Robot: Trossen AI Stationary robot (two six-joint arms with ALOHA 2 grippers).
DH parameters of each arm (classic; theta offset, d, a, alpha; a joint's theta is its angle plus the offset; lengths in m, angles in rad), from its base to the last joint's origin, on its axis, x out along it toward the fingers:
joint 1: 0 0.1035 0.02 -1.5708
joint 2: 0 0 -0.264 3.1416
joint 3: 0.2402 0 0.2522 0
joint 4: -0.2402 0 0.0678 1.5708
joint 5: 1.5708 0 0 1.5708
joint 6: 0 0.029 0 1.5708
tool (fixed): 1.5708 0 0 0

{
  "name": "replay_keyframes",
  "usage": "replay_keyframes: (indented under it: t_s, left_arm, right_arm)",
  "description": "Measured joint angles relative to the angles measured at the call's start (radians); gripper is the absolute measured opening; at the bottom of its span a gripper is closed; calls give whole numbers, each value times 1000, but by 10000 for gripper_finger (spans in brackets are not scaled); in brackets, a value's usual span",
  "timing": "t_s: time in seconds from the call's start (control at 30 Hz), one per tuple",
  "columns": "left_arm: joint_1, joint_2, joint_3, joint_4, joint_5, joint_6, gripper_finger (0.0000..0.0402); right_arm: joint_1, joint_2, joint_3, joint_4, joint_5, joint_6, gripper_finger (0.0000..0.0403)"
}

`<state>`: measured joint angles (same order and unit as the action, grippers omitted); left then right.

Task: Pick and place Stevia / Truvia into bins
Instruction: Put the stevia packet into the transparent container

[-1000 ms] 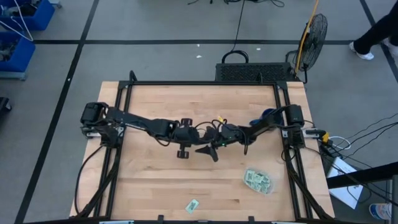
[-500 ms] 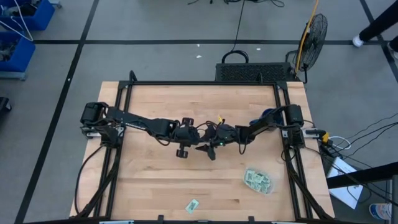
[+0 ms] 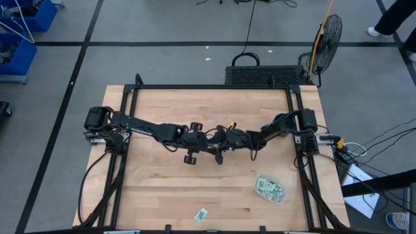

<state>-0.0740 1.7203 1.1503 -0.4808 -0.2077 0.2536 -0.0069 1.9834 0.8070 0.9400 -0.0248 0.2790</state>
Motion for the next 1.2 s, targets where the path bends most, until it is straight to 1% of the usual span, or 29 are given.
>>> replay_keyframes:
  t_s: [0.2,0.3,0.43,0.67,0.73,0.93,1.07,1.13,1.2]
  left_arm:
    - [1,0,0,77,5,15,47]
    - [1,0,0,92,5,23,47]
    - [1,0,0,91,-17,16,47]
    - [1,0,0,90,-29,-1,47]
    - [1,0,0,90,-29,0,47]
    - [1,0,0,88,-29,0,47]
    - [1,0,0,88,-29,0,47]
    - [1,0,0,86,-29,0,47]
    - [1,0,0,82,-29,0,47]
  right_arm:
    - [-17,0,0,10,-1,16,184]
    - [-20,0,0,4,-2,1,173]
    - [-20,0,0,-2,-5,-6,128]
    - [-20,0,0,-21,-5,-18,19]
    - [-20,0,0,-55,-5,-38,6]
    - [-20,0,-1,-186,-3,-69,24]
    - [-15,0,-1,-142,-4,-139,54]
    - [-10,0,-1,-112,-7,-155,75]
    - [-8,0,-1,-111,-33,-163,99]
